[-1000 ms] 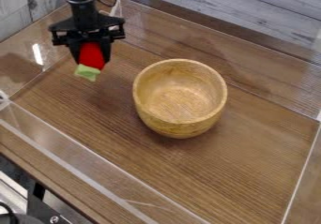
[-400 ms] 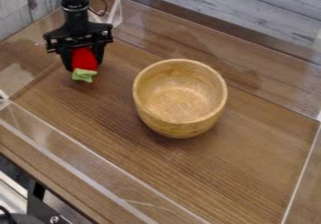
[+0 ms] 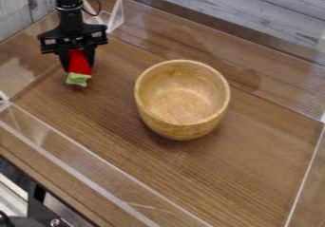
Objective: Move the red object to the left side of the table
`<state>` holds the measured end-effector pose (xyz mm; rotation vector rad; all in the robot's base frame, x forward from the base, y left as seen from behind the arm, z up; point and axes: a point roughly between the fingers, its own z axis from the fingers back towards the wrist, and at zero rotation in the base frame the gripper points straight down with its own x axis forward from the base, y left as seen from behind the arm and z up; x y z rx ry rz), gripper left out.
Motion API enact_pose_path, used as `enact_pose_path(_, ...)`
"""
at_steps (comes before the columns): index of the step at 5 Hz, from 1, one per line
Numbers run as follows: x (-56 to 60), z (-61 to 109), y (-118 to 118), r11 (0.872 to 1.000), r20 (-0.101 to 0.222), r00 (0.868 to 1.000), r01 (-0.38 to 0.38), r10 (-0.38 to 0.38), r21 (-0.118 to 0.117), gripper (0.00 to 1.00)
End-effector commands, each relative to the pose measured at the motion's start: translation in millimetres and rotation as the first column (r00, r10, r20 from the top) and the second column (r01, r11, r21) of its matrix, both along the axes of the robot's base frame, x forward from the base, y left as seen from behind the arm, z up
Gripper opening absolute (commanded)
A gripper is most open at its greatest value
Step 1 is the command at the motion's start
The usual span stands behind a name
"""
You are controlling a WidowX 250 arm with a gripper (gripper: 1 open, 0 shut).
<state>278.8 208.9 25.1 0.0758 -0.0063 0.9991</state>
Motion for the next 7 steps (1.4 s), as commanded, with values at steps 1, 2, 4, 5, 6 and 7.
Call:
enact_pose_path(1, -2.6, 3.5, 9.7, 0.997, 0.012, 0.997, -0.083, 0.083, 0.007, 1.0)
enact_pose_path(2, -2.4, 5.3, 7.5, 0.999, -0.004, 0.999, -0.053, 0.053, -0.01, 1.0)
enact_pose_path(4, -4.6, 7.6, 8.0, 0.998, -0.027, 0.998, -0.06, 0.059, -0.033, 1.0)
enact_pose_path(5, -7.3, 6.7, 9.3, 0.994, -0.039, 0.995, -0.099, 0.097, -0.047, 1.0)
enact_pose_path(6, -9.0, 5.8, 8.4, 0.995, -0.051, 0.996, -0.077, 0.074, -0.057, 1.0)
enact_pose_path(7, -10.5, 4.8, 8.1, 0.996, -0.061, 0.997, -0.054, 0.05, -0.065, 1.0)
